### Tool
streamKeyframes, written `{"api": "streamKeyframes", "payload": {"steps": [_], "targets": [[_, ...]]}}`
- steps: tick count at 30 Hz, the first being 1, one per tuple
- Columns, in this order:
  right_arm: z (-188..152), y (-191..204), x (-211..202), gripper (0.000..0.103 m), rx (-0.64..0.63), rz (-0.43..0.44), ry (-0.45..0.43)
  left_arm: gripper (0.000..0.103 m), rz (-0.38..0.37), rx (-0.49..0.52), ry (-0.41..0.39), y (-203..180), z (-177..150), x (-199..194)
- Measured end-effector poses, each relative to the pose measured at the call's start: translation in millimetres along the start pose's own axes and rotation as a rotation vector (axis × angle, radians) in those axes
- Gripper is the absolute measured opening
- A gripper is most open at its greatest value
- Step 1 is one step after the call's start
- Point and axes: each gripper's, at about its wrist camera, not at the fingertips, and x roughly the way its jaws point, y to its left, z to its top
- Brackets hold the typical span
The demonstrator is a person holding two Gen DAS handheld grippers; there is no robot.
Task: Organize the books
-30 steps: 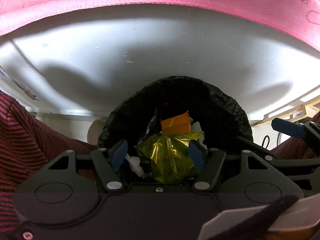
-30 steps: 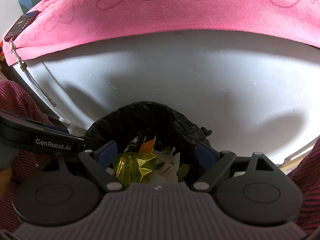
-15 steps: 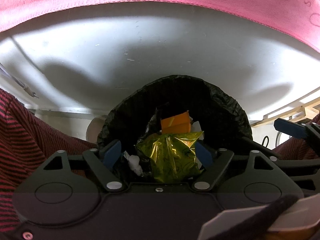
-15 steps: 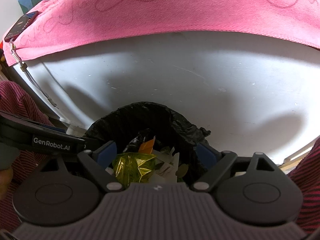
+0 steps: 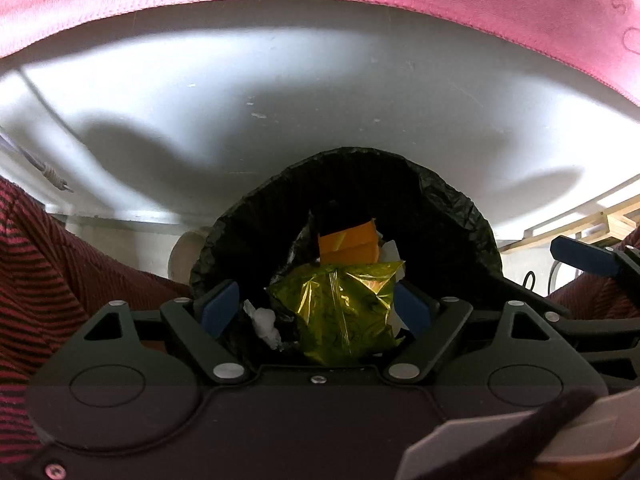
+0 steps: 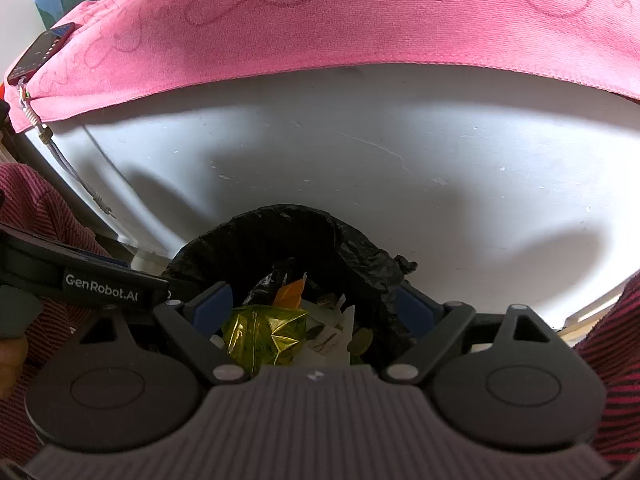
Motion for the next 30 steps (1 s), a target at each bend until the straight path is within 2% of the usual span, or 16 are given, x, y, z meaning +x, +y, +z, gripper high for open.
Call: {"api": "streamKeyframes", "payload": {"steps": [30], "targets": [[-0.2,-2.5,-0.4,0.096,0.005,0.001,-0.004,0.085,-0.013,0.005,-0.035,-4.5,-0.5,-5.8]]}}
